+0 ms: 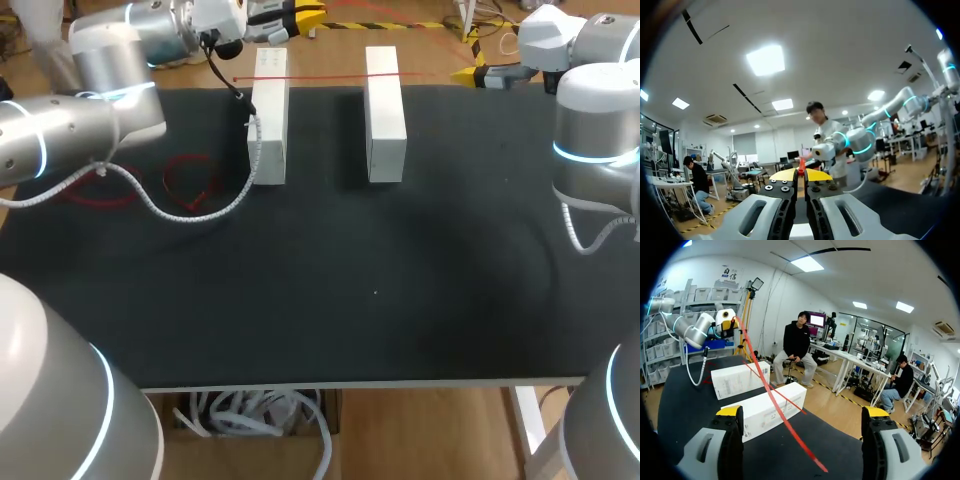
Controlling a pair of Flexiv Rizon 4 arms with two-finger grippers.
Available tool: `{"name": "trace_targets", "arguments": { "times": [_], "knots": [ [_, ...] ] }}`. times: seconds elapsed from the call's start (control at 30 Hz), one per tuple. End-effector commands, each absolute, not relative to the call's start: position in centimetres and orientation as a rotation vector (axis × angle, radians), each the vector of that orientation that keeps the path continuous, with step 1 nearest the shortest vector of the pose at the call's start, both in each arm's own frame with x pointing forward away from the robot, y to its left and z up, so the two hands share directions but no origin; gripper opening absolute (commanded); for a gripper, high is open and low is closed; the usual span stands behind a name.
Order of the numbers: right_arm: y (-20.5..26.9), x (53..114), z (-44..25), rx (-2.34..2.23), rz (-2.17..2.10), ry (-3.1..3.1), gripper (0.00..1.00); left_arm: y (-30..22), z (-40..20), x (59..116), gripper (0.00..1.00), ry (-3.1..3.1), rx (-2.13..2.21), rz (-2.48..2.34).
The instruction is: Grab the tape and strap the tape.
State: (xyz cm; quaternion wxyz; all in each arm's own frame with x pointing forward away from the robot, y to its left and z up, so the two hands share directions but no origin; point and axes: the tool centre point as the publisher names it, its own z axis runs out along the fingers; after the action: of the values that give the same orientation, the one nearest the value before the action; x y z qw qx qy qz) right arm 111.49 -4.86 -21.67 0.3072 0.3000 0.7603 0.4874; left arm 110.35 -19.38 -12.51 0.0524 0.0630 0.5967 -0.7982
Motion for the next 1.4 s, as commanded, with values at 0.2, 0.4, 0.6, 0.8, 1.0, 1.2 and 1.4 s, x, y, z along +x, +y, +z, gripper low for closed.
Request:
{"name": "trace_targets", "arguments": {
  "times": [0.2, 0.4, 0.6, 0.8, 1.0, 1.2, 1.4],
  "knots": [
    [-4.9, 111.5, -21.7, 0.793, 1.289, 2.011, 1.00, -19.4, -12.4, 110.1, 0.00, 1.815, 0.184, -2.420],
    [-3.1, 108.5, -21.5, 1.193, 1.415, 2.088, 1.00, -19.4, -12.4, 110.1, 0.00, 1.815, 0.184, -2.420],
    [-3.3, 105.6, -21.5, 1.553, 1.482, 2.080, 1.00, -19.4, -12.4, 110.1, 0.00, 1.815, 0.184, -2.420],
    [-4.2, 106.6, -22.3, 2.068, 1.641, 1.827, 1.00, -19.4, -12.4, 110.1, 0.00, 1.815, 0.184, -2.420],
    [-4.3, 107.0, -24.3, 2.328, 1.656, 1.634, 1.00, -19.4, -12.4, 110.1, 0.00, 1.815, 0.184, -2.420],
    [-2.8, 106.6, -23.6, 2.035, 1.486, 1.826, 1.00, -19.4, -12.4, 110.1, 0.00, 1.815, 0.184, -2.420],
    [-2.8, 106.6, -23.6, 2.035, 1.486, 1.826, 1.00, -19.4, -12.4, 110.1, 0.00, 1.815, 0.184, -2.420]
  ]
}}
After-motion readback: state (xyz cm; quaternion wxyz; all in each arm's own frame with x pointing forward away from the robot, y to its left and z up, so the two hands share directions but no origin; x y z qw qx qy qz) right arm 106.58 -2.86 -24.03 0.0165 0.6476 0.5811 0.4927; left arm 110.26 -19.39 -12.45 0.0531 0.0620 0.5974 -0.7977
